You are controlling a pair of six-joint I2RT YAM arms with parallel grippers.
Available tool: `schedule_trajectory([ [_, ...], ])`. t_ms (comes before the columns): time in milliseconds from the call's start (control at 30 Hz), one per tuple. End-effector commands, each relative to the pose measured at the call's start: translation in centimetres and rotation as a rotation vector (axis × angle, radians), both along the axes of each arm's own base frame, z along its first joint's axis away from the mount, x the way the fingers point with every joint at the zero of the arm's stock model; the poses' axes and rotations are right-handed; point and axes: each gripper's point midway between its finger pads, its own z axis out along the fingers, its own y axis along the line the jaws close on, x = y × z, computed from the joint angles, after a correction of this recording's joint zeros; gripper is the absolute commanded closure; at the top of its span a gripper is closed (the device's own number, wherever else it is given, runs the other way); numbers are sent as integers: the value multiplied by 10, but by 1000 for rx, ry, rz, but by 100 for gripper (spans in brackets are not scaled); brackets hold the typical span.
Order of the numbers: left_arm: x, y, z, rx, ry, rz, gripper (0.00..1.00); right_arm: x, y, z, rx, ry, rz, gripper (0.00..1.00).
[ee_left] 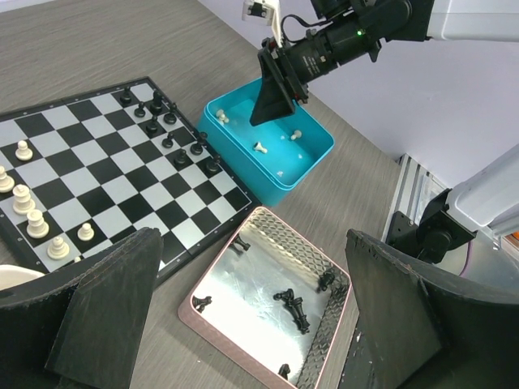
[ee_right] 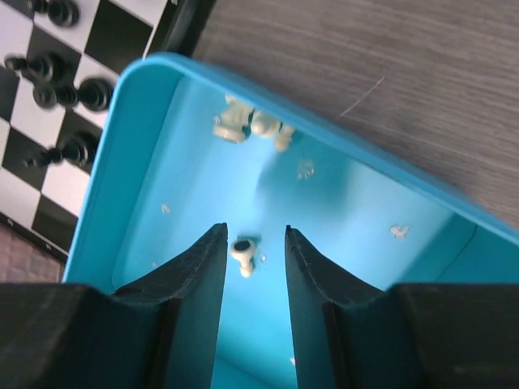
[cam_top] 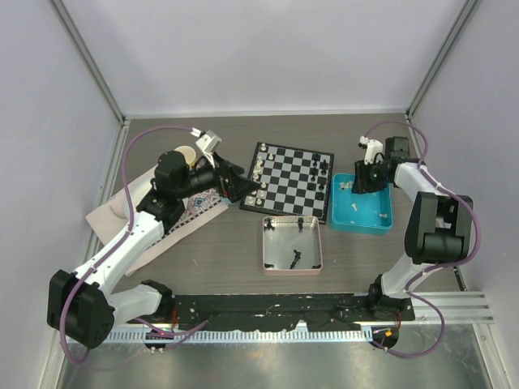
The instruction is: Set up the chess pieces on the board
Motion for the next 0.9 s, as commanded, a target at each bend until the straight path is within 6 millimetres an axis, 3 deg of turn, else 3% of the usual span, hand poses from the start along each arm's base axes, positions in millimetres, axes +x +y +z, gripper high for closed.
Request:
schedule_trajectory([
  [0,-2,-3,22,-33,-76,-17,1,42,6,17,27,-118,-99,61],
  [267,-3,-1,19,-29,-70,-11,1,68,11,11,-13,-164,-147,66],
  [500,-2,-1,19,-27,-70,-10,0,71,14,4,-24,-162,-151,71],
  [867,-3,-1,18,-25,-69,-10,0,72,19,-6,-39,-144,-147,71],
])
